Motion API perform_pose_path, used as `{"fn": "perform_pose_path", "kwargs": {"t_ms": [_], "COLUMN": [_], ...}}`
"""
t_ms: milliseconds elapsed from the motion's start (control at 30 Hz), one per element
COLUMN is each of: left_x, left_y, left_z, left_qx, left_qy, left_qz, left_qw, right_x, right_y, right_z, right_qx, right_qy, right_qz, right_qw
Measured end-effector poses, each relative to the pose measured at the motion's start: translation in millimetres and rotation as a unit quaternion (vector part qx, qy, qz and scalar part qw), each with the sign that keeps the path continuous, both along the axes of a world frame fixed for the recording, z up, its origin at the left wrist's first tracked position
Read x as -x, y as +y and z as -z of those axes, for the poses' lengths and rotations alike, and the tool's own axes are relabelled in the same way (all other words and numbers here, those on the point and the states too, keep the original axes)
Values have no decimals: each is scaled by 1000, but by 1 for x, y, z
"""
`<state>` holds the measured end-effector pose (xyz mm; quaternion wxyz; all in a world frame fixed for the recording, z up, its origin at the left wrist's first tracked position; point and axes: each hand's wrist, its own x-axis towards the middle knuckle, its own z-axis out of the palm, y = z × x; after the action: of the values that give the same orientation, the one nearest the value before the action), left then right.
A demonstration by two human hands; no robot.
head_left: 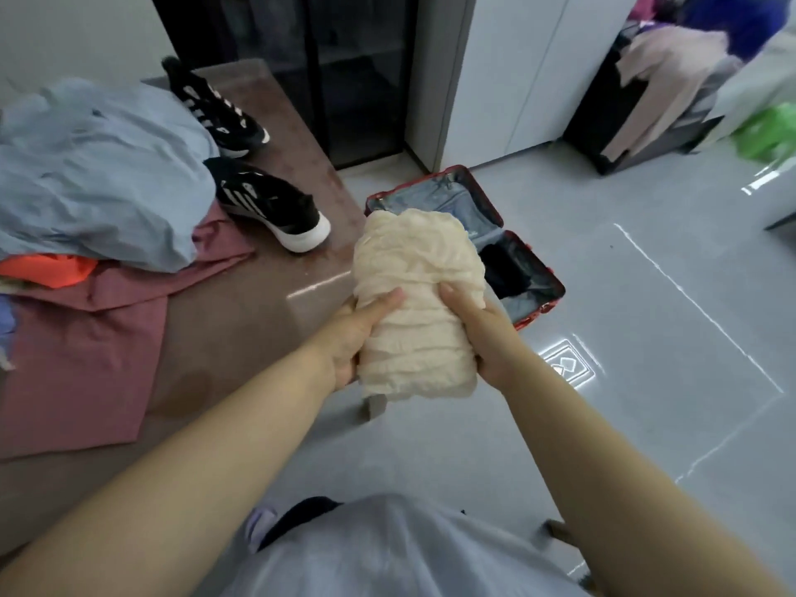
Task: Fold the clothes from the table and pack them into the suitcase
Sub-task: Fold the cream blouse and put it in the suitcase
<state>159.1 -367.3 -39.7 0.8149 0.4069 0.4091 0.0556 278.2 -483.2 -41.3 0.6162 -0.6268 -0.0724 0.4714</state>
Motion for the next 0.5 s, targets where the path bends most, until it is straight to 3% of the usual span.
{"fn": "perform_pose_path", "kwargs": {"t_ms": [500], "left_x": [-232], "left_y": [-49], "left_z": [75], "left_qx": [79], "left_qy": [144], "left_qz": [113], "left_qw": [980], "right_x": [-192], "right_y": [-74], "right_z": [76], "right_qx": [153], "right_qy": [94], "right_qz": [141], "right_qw": [974]}}
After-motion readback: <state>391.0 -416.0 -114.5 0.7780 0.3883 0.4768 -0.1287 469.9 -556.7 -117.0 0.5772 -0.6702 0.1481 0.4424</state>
